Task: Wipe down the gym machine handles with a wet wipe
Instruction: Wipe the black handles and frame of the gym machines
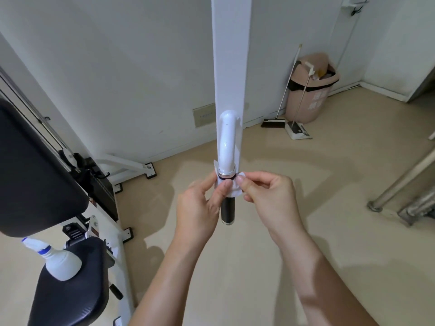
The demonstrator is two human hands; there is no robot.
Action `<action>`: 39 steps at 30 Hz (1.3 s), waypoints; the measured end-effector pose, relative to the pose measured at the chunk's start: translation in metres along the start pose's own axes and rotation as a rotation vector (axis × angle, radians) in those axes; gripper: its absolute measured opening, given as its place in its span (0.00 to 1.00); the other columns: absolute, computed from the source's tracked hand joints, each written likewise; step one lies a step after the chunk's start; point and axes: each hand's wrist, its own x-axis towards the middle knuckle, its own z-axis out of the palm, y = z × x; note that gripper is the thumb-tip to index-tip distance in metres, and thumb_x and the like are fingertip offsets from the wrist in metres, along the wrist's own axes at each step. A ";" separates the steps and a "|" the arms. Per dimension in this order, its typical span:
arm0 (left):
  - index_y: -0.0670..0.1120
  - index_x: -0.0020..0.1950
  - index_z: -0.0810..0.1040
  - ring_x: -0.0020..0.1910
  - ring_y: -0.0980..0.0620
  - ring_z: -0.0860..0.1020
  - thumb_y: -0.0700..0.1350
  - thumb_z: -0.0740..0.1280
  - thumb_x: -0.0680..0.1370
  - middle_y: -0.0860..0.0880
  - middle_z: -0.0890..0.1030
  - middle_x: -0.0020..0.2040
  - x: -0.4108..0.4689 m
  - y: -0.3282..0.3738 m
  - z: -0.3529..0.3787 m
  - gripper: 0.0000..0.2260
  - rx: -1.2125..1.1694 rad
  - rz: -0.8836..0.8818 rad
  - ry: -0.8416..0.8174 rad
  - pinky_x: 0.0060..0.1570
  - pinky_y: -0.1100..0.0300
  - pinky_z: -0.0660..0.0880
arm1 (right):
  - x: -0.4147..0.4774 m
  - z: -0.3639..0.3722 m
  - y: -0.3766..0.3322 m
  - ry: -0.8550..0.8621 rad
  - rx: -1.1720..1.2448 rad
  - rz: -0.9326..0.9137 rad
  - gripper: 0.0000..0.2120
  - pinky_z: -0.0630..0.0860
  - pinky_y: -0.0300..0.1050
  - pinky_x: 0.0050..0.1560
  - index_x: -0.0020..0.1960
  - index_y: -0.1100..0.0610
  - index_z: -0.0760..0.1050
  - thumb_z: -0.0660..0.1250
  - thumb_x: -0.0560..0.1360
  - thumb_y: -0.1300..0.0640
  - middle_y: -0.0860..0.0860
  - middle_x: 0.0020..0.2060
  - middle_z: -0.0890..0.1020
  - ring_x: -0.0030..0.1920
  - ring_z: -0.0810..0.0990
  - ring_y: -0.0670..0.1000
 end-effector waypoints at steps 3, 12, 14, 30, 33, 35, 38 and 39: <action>0.56 0.45 0.77 0.45 0.58 0.74 0.59 0.59 0.79 0.56 0.78 0.39 0.004 -0.001 0.000 0.11 0.094 0.111 -0.144 0.43 0.67 0.68 | 0.010 -0.009 0.000 -0.079 0.049 0.062 0.02 0.79 0.41 0.39 0.45 0.58 0.82 0.71 0.73 0.59 0.51 0.35 0.85 0.35 0.82 0.46; 0.55 0.45 0.75 0.45 0.55 0.69 0.58 0.62 0.77 0.56 0.73 0.40 0.008 0.004 0.019 0.08 0.093 0.105 -0.082 0.41 0.68 0.63 | 0.018 -0.010 0.006 -0.129 0.339 0.246 0.05 0.77 0.42 0.36 0.40 0.57 0.77 0.70 0.74 0.63 0.52 0.34 0.81 0.33 0.79 0.50; 0.61 0.42 0.74 0.47 0.57 0.70 0.56 0.64 0.77 0.55 0.74 0.43 0.008 0.004 0.020 0.04 0.015 0.055 -0.026 0.42 0.71 0.64 | 0.016 -0.008 0.006 -0.004 0.193 0.093 0.07 0.79 0.45 0.37 0.38 0.56 0.77 0.71 0.72 0.65 0.52 0.32 0.82 0.32 0.80 0.50; 0.47 0.43 0.74 0.33 0.61 0.69 0.54 0.61 0.79 0.56 0.64 0.35 -0.021 -0.005 0.041 0.11 0.341 0.029 0.189 0.29 0.68 0.62 | 0.012 -0.017 0.018 -0.189 -0.237 -0.147 0.12 0.79 0.47 0.53 0.54 0.50 0.80 0.68 0.73 0.62 0.46 0.39 0.85 0.44 0.83 0.45; 0.48 0.45 0.77 0.38 0.64 0.70 0.51 0.64 0.78 0.55 0.67 0.35 -0.010 0.002 0.035 0.07 0.209 0.065 0.230 0.34 0.74 0.65 | 0.017 -0.023 0.019 -0.259 -0.126 -0.065 0.15 0.78 0.44 0.55 0.58 0.50 0.77 0.68 0.74 0.62 0.49 0.41 0.85 0.46 0.83 0.47; 0.47 0.44 0.77 0.36 0.62 0.70 0.51 0.66 0.78 0.56 0.66 0.34 -0.013 -0.004 0.042 0.08 0.180 0.027 0.225 0.33 0.71 0.65 | 0.015 -0.023 0.022 -0.277 -0.098 -0.062 0.15 0.77 0.40 0.54 0.58 0.51 0.77 0.68 0.74 0.65 0.49 0.42 0.85 0.47 0.83 0.46; 0.46 0.39 0.74 0.31 0.57 0.66 0.52 0.65 0.77 0.57 0.64 0.32 -0.023 -0.017 0.050 0.11 0.236 -0.029 0.196 0.30 0.62 0.57 | 0.011 -0.021 0.026 -0.285 -0.170 -0.092 0.15 0.76 0.37 0.52 0.55 0.49 0.78 0.67 0.74 0.66 0.46 0.44 0.84 0.45 0.83 0.43; 0.47 0.38 0.71 0.30 0.57 0.65 0.53 0.64 0.77 0.57 0.64 0.32 -0.023 -0.018 0.050 0.12 0.260 -0.033 0.179 0.29 0.61 0.57 | 0.010 -0.021 0.028 -0.291 -0.187 -0.097 0.15 0.76 0.36 0.51 0.55 0.50 0.79 0.67 0.74 0.66 0.45 0.45 0.84 0.45 0.82 0.42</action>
